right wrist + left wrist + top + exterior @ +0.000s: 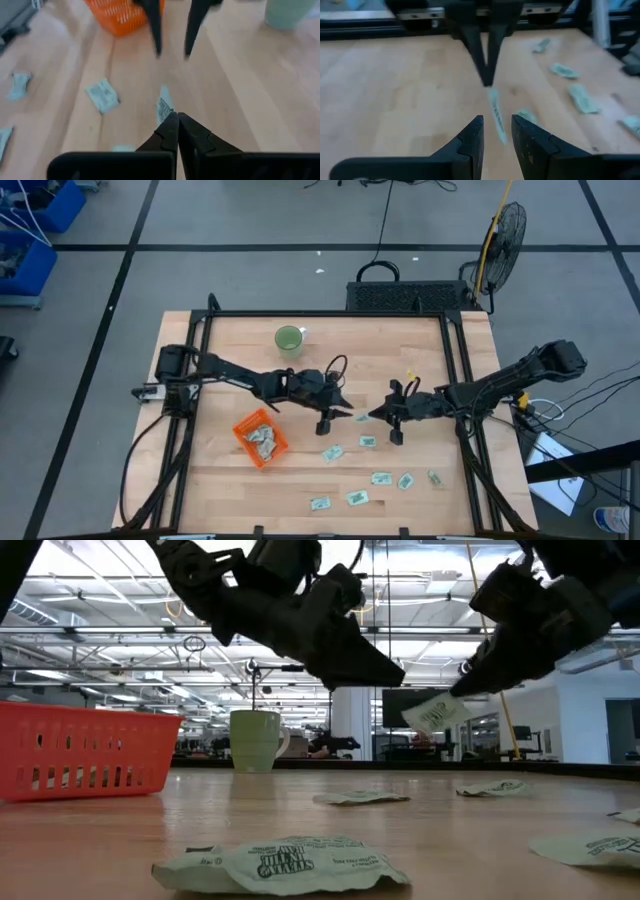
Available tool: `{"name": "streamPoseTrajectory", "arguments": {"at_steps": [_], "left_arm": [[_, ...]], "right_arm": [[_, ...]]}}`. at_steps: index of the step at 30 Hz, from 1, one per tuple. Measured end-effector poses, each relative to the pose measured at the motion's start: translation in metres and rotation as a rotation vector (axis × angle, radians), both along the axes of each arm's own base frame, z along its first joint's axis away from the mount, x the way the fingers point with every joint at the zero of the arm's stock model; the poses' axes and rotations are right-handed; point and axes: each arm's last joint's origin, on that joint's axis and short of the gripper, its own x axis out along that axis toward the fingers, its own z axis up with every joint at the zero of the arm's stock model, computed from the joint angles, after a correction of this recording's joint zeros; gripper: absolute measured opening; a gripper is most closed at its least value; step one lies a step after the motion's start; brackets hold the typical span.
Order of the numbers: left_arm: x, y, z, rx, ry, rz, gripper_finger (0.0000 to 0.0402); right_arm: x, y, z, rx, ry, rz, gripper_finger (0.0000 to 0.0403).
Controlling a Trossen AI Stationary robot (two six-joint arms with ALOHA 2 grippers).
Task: Pick and place Stevia / Truvia into bins
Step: Put the stevia packet into the orange basket
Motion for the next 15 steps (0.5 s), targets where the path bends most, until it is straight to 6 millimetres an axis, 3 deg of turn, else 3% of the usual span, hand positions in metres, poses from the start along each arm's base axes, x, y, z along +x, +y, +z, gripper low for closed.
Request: {"name": "streamPoseTrajectory", "arguments": {"at_steps": [9, 15], "left_arm": [[0.005, -0.003, 0.005, -0.022, -0.015, -0.043, 0.012], [0.004, 0.0, 0.002, 0.011, 0.013, 0.031, 0.0144]], "right_arm": [[0.007, -0.006, -0.005, -0.034, -0.003, -0.009, 0.0], [0.016, -0.008, 0.001, -0.023, -0.107, 0.061, 0.0]]}}
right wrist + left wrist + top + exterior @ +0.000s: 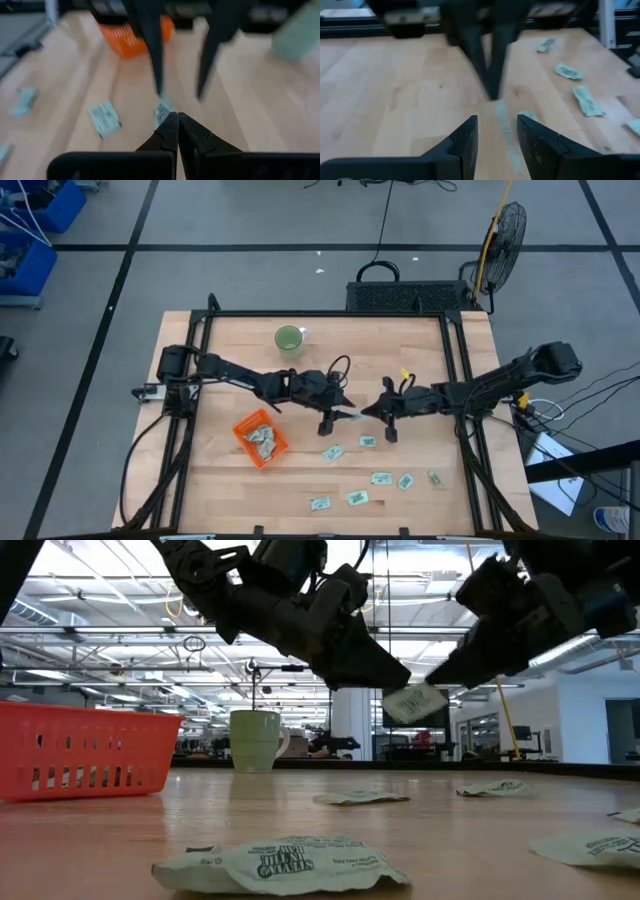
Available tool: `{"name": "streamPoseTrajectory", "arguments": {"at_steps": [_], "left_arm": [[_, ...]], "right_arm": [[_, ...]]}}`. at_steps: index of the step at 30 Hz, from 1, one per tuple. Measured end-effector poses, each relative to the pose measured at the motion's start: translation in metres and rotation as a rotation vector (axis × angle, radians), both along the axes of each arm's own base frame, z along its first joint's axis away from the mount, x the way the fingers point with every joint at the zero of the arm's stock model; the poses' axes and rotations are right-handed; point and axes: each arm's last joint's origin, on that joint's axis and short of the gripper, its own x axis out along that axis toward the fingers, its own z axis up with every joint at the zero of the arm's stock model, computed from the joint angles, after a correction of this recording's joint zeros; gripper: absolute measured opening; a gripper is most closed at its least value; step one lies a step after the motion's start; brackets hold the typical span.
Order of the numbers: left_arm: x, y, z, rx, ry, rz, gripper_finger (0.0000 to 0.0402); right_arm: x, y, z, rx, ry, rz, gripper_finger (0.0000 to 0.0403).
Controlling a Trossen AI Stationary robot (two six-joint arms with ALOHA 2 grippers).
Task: Pick and place Stevia / Truvia into bins
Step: Put the stevia packet into the orange basket
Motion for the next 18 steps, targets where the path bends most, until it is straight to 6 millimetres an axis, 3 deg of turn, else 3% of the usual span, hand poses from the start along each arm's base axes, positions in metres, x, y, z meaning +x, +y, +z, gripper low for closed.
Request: {"name": "streamPoseTrajectory", "arguments": {"at_steps": [9, 18], "left_arm": [[-0.0002, -0.0006, -0.0004, -0.005, 0.005, -0.005, 0.0137], [-0.0003, -0.0003, -0.0006, 0.004, 0.006, -0.009, 0.0058]], "right_arm": [[0.0027, -0.0023, 0.0038, -0.037, -0.047, 0.021, 0.0], [0.004, -0.0077, 0.0053, -0.087, -0.064, 0.016, 0.0]]}}
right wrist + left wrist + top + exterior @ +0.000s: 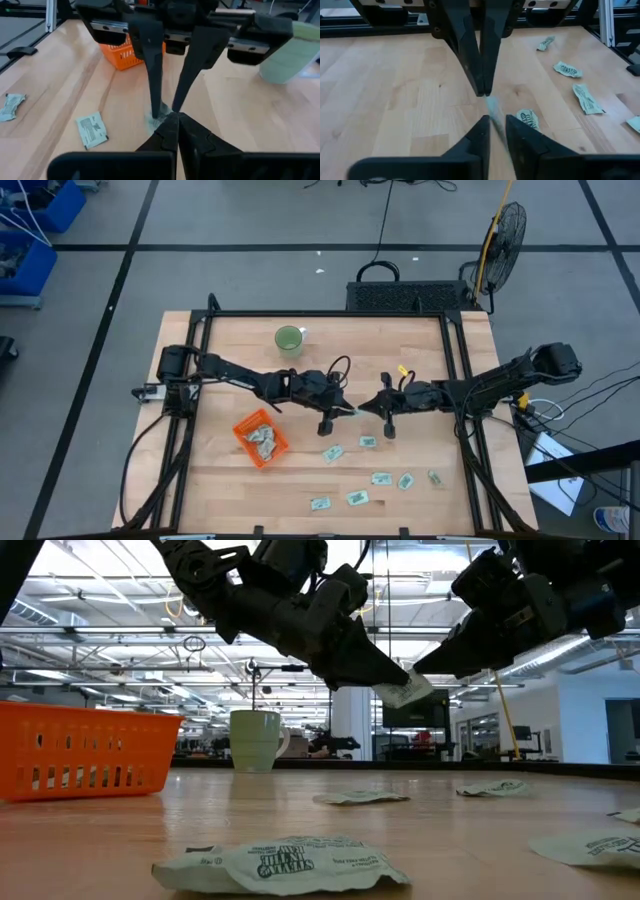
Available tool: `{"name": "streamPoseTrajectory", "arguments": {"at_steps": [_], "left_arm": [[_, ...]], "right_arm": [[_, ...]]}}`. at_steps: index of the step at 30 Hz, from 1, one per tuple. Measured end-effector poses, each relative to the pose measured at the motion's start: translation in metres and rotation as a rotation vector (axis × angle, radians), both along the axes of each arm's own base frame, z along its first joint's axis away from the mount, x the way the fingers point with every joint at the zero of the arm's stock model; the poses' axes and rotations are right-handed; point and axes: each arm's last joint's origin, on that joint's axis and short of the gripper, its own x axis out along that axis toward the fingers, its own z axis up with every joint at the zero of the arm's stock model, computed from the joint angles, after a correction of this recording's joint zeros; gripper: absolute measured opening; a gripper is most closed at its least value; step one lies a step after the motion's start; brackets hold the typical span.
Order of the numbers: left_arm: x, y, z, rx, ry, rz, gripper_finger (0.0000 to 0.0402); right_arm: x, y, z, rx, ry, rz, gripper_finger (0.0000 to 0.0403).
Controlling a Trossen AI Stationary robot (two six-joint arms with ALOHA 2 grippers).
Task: Pick and place Stevia / Truvia into bins
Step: Put the stevia packet into the orange basket
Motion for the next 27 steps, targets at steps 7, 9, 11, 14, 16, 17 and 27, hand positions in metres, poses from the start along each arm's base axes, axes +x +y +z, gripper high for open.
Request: {"name": "streamPoseTrajectory", "arguments": {"at_steps": [7, 9, 11, 14, 16, 17, 27], "left_arm": [[0.0, 0.001, -0.001, 0.023, 0.007, 0.003, 0.0008], [-0.001, 0.001, -0.002, 0.03, 0.015, 0.017, 0.0005], [-0.004, 0.001, -0.001, 0.033, 0.051, 0.025, 0.0004], [-0.014, 0.001, 0.012, 0.037, 0.118, 0.07, 0.0004], [-0.029, -0.001, 0.027, 0.047, 0.192, 0.139, 0.0003], [-0.036, -0.003, 0.035, 0.059, 0.224, 0.177, 0.0003], [-0.126, -0.049, 0.081, -0.006, 0.595, 0.332, 0.0005]], "right_arm": [[0.0, 0.0, 0.001, 0.001, -0.012, -0.002, 0.0006], [0.0, 0.0, 0.001, 0.012, -0.012, -0.006, 0.0016], [0.0, 0.0, 0.001, 0.015, -0.012, -0.008, 0.0029], [0.0, 0.0, 0.001, 0.019, -0.007, -0.01, 0.0051], [0.0, 0.0, 0.0, 0.037, 0.004, -0.018, 0.0065], [-0.001, 0.0, -0.001, 0.042, 0.013, -0.021, 0.0071], [-0.003, 0.0, -0.006, 0.074, 0.069, -0.032, 0.0093]]}}
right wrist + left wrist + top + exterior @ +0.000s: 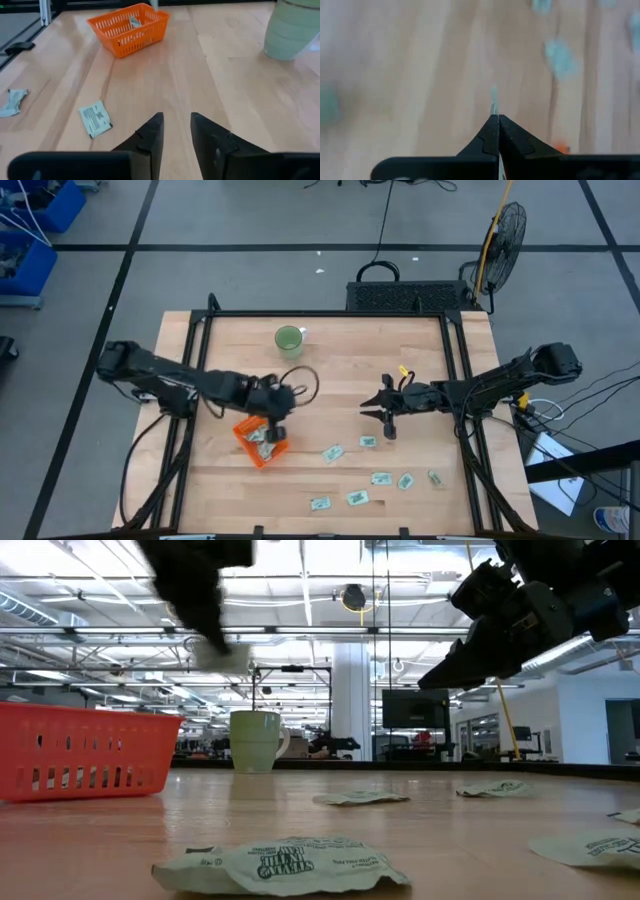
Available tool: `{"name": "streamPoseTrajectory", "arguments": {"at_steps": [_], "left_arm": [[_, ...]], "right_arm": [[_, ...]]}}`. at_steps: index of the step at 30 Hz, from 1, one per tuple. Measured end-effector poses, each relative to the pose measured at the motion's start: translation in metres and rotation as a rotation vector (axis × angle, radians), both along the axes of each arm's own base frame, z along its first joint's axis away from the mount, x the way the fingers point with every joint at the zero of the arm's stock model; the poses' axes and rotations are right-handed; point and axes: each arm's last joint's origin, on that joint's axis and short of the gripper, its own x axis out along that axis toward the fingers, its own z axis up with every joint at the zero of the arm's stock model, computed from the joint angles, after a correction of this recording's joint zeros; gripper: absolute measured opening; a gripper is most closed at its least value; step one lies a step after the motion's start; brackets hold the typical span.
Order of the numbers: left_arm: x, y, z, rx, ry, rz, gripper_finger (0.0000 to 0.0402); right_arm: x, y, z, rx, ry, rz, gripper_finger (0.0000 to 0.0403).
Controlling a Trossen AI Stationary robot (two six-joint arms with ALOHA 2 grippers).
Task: Pick and place Stevia / Truvia into bins
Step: Put the stevia packet into the orange basket
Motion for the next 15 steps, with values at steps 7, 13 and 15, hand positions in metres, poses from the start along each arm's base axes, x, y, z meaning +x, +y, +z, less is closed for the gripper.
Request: {"name": "streamPoseTrajectory", "arguments": {"at_steps": [7, 13, 15], "left_arm": [[-0.023, -0.025, -0.029, -0.029, 0.296, 0.131, 0.0016], [-0.016, -0.033, -0.05, -0.044, 0.372, 0.143, 0.0044], [-0.014, -0.034, -0.054, -0.035, 0.384, 0.133, 0.0055]], "right_arm": [[-0.001, 0.0, -0.001, 0.0, 0.017, -0.001, 0.0094], [-0.001, 0.0, -0.002, 0.013, 0.027, -0.005, 0.0096], [-0.003, 0.001, -0.005, 0.03, 0.06, 0.019, 0.0097]]}}
